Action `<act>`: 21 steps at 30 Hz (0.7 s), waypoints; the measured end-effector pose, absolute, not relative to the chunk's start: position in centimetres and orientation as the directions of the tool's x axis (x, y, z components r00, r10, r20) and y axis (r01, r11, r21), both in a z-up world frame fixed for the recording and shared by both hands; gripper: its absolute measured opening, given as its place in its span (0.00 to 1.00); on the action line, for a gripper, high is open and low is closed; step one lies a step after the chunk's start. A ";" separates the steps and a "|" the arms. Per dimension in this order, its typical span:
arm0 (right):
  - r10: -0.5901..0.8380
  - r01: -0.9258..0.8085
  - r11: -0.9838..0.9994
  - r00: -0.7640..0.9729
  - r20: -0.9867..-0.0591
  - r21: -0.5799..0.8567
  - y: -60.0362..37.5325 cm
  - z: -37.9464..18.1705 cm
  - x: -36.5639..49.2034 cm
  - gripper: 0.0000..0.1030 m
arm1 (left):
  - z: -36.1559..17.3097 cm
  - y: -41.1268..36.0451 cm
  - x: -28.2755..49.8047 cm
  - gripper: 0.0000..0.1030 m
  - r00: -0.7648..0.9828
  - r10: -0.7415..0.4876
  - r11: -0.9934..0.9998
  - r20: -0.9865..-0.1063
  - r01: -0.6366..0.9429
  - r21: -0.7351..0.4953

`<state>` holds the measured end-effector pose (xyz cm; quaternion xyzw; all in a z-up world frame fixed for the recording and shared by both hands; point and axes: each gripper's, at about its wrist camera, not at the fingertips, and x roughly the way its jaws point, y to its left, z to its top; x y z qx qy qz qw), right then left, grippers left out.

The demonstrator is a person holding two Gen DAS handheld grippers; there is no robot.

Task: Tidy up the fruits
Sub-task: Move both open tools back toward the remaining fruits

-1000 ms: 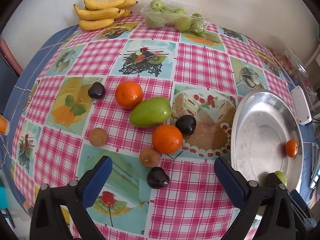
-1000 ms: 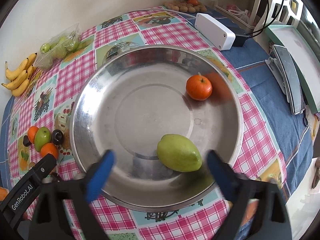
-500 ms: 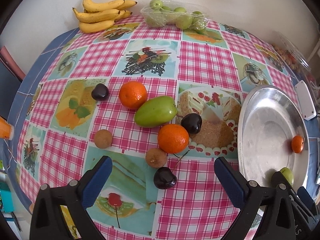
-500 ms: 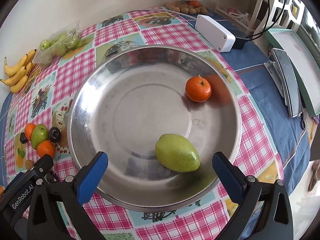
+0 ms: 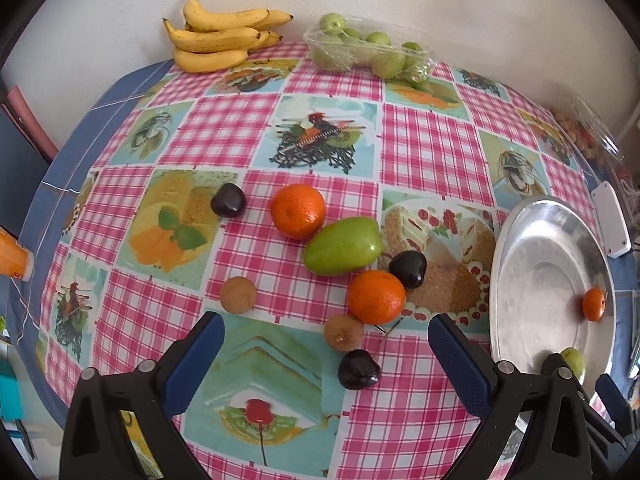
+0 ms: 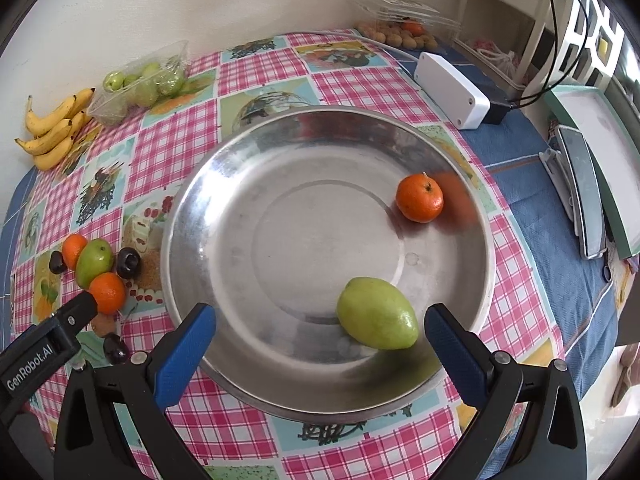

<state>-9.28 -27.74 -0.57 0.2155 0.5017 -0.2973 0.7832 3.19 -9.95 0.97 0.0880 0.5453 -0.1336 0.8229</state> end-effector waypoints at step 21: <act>-0.223 0.606 0.790 0.424 -0.878 0.092 -22.6 1.5 -5.4 1.00 | 3.3 -3.5 6.9 1.00 0.434 -0.104 0.975 -0.895 0.220 -0.007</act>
